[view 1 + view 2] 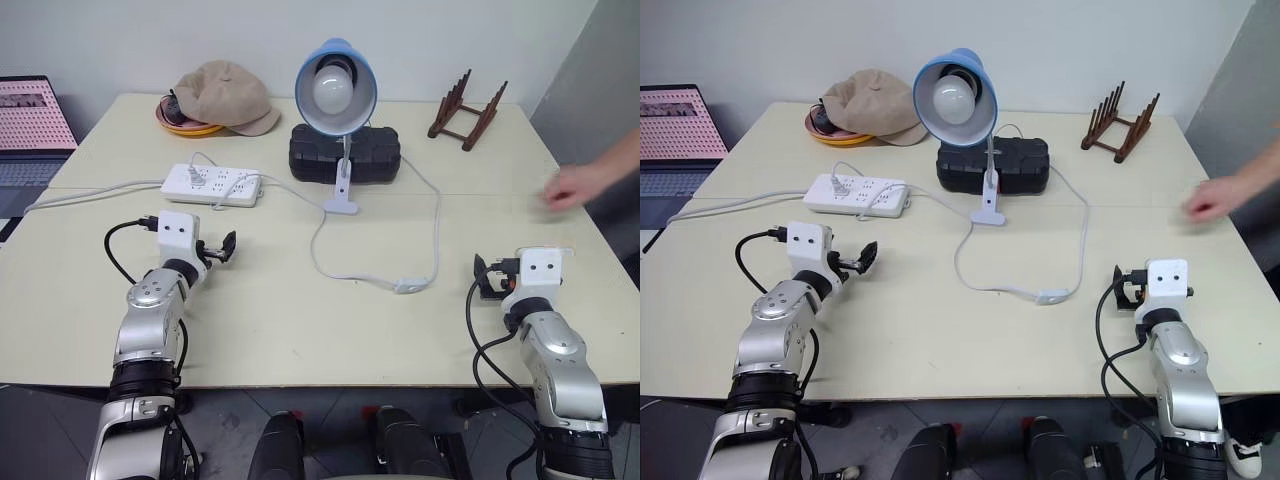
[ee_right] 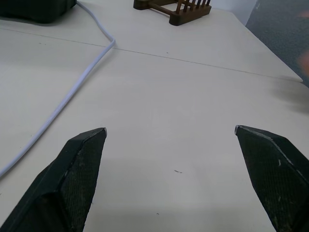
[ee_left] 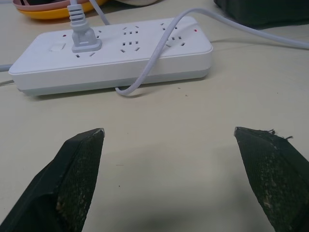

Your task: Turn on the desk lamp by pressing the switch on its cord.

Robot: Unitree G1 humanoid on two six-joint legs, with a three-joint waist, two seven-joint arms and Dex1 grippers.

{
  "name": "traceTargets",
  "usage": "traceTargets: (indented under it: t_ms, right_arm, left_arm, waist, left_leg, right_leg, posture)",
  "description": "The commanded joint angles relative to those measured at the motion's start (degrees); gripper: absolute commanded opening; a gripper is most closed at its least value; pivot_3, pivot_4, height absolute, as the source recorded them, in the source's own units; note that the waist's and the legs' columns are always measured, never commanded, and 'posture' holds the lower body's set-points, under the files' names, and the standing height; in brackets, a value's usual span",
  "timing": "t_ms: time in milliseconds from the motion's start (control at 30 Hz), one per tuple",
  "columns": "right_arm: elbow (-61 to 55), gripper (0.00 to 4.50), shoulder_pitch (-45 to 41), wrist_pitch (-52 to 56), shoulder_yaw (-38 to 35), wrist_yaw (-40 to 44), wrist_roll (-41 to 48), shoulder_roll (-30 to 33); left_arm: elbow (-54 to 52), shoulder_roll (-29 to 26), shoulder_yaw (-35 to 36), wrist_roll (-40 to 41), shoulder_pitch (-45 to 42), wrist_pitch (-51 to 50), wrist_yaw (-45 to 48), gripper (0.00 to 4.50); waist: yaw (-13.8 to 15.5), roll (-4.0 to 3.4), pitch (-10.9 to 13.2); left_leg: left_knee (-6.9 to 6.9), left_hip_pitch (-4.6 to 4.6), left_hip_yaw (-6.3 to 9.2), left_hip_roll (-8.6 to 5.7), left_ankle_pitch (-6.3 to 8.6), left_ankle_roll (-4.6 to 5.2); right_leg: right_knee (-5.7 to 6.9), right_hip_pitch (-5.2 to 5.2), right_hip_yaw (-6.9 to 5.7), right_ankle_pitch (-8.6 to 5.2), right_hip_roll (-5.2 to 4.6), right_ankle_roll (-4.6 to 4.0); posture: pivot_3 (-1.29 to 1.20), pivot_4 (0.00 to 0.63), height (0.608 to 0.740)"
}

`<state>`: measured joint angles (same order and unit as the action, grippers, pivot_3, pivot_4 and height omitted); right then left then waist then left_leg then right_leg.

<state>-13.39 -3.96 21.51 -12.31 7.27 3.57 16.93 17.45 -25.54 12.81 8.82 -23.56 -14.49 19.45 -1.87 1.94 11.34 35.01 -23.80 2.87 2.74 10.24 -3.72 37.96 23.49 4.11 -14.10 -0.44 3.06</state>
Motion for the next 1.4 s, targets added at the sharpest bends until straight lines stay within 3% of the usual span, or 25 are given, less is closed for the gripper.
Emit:
traceTargets:
  t_ms: [33,167,233,433,500,600,933,1033,1400]
  right_arm:
    - [-3.2,4.48,-0.7,0.6,-1.6,4.8,3.8,2.7]
    - [-6.3,4.48,-2.5,5.0,2.2,29.3,15.4,16.2]
    - [-5.4,4.48,-3.8,5.9,2.9,37.0,18.7,21.4]
    - [6.3,4.48,-14.3,3.1,12.2,56.7,17.5,31.6]
    - [11.9,4.48,-19.6,0.0,17.3,62.4,14.9,32.0]
    - [18.9,4.48,-24.3,-5.4,21.2,64.6,11.2,30.1]
    - [31.0,4.48,-30.7,-13.7,26.5,69.5,5.6,25.8]
    - [32.6,3.99,-31.6,-14.5,26.4,70.8,5.7,25.3]
    - [34.1,1.22,-32.7,-15.1,25.6,71.5,5.3,23.4]
  left_arm:
    - [-4.3,-2.4,-1.4,0.3,0.6,0.0,3.9,4.50]
    - [-14.7,-10.9,-8.4,5.6,1.3,-4.9,24.6,4.50]
    - [-18.2,-14.0,-10.2,8.5,0.8,-7.9,31.1,4.50]
    - [-24.6,-19.5,-17.5,12.6,-5.5,-11.9,47.3,4.50]
    - [-25.7,-19.7,-21.4,12.0,-8.4,-10.7,52.2,4.50]
    - [-25.2,-18.1,-24.1,11.3,-10.9,-10.0,53.9,4.50]
    - [-24.5,-16.5,-25.7,10.5,-11.4,-7.7,56.1,4.50]
    - [-25.2,-16.7,-25.3,11.2,-10.8,-8.4,56.3,4.50]
    - [-25.6,-16.4,-24.9,11.3,-10.0,-8.3,55.8,4.50]
  waist:
    - [0.0,0.00,0.0]
    - [-0.2,-0.03,0.0]
    - [-0.2,-0.02,0.0]
    - [-0.2,-0.01,0.0]
    - [-0.5,-0.02,0.1]
    - [-0.6,-0.01,0.1]
    - [-1.1,-0.03,0.1]
    - [-1.1,-0.03,0.1]
    - [-1.1,-0.03,0.1]
  left_leg:
    - [0.00,0.00,0.00,0.00,0.00,0.00]
    - [-0.02,-0.06,-0.03,-0.01,0.00,0.00]
    - [-0.03,-0.05,-0.03,0.01,0.00,0.00]
    - [-0.01,-0.01,-0.02,0.01,0.01,0.01]
    - [0.05,-0.04,-0.03,0.01,0.01,0.01]
    - [0.05,-0.04,-0.04,0.00,0.01,0.01]
    - [-0.05,-0.14,-0.02,0.00,0.02,0.03]
    - [-0.04,-0.12,-0.01,0.00,0.02,0.03]
    - [0.01,-0.08,0.00,0.00,0.02,0.03]
  right_leg:
    - [0.00,0.00,0.00,0.00,0.00,0.00]
    - [-0.05,0.03,0.03,-0.07,-0.02,-0.11]
    - [-0.08,0.03,0.02,-0.13,-0.02,-0.22]
    - [-0.11,-0.01,0.00,-0.16,-0.02,-0.26]
    - [-0.12,0.01,0.00,-0.16,-0.01,-0.26]
    - [-0.15,-0.01,-0.01,-0.16,-0.01,-0.25]
    - [-0.10,0.09,-0.03,-0.13,0.00,0.09]
    - [-0.06,0.08,-0.03,-0.12,0.00,0.09]
    - [0.04,0.07,-0.02,-0.12,0.00,0.10]
  posture:
    - [0.00,0.150,0.740]
    - [0.00,0.150,0.740]
    - [0.00,0.150,0.740]
    - [0.00,0.150,0.740]
    - [0.00,0.150,0.740]
    - [0.00,0.150,0.740]
    - [0.00,0.150,0.740]
    - [0.00,0.150,0.740]
    - [0.00,0.150,0.740]
